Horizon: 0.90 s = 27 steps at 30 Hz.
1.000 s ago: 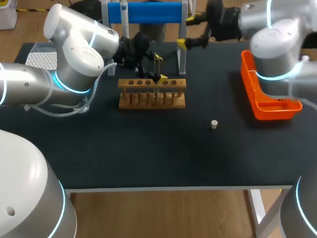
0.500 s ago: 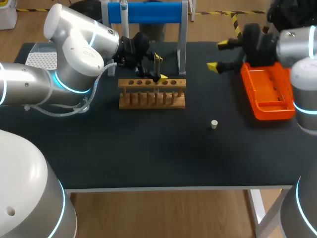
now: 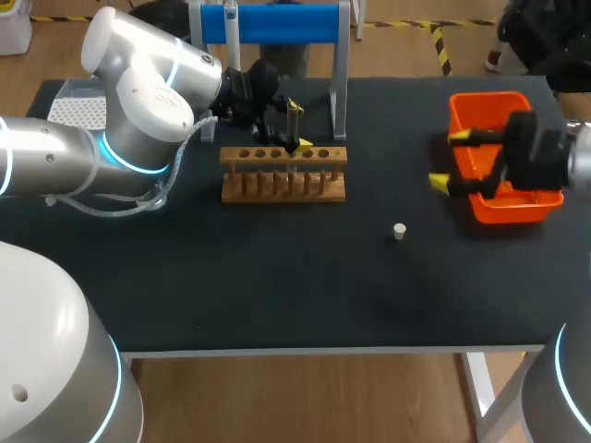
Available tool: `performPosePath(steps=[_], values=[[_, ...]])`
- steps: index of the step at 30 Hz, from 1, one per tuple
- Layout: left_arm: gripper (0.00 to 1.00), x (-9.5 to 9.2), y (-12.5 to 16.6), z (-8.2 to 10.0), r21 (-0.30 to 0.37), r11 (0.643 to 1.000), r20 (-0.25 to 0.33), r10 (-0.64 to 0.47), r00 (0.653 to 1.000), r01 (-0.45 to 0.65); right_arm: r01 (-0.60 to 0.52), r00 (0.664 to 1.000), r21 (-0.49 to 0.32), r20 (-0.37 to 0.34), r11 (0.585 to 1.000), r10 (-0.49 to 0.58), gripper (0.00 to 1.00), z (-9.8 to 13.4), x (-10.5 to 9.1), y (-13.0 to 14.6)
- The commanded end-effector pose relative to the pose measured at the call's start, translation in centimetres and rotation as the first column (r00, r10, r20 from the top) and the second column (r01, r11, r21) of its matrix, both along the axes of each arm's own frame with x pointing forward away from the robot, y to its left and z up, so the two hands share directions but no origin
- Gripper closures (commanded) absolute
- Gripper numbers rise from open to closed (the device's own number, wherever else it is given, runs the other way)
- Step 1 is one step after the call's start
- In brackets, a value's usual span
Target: Invert the test tube, pick up the pipette, mount the tip to pipette, aspirate from beaker and dispense into the tube, eject the tip, return the pipette, and cap with the stopper.
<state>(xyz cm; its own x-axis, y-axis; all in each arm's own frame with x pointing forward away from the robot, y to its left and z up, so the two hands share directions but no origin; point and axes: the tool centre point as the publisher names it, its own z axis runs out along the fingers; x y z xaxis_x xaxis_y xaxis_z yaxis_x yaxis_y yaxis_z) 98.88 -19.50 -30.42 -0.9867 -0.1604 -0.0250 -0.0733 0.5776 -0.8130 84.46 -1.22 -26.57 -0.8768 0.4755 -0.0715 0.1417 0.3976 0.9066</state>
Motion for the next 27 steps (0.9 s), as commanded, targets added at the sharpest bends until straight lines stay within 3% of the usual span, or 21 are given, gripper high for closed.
performPosePath(steps=[1,15,27], values=[[0.0,0.1,0.0,0.0,0.002,1.0,-0.002,-0.002,1.0,0.002,0.02,1.0,0.009,-0.004,1.0,-0.02,0.0,-2.2,-2.2,-1.0],[0.0,0.1,0.0,0.0,0.002,1.0,-0.002,-0.002,1.0,0.002,0.018,0.999,0.002,-0.036,1.0,-0.018,0.0,-7.5,-4.2,0.2],[0.0,0.1,0.0,0.0,0.002,1.0,-0.002,-0.002,1.0,0.002,0.022,0.999,0.013,-0.032,1.0,-0.021,0.0,-10.0,-4.7,2.0]])
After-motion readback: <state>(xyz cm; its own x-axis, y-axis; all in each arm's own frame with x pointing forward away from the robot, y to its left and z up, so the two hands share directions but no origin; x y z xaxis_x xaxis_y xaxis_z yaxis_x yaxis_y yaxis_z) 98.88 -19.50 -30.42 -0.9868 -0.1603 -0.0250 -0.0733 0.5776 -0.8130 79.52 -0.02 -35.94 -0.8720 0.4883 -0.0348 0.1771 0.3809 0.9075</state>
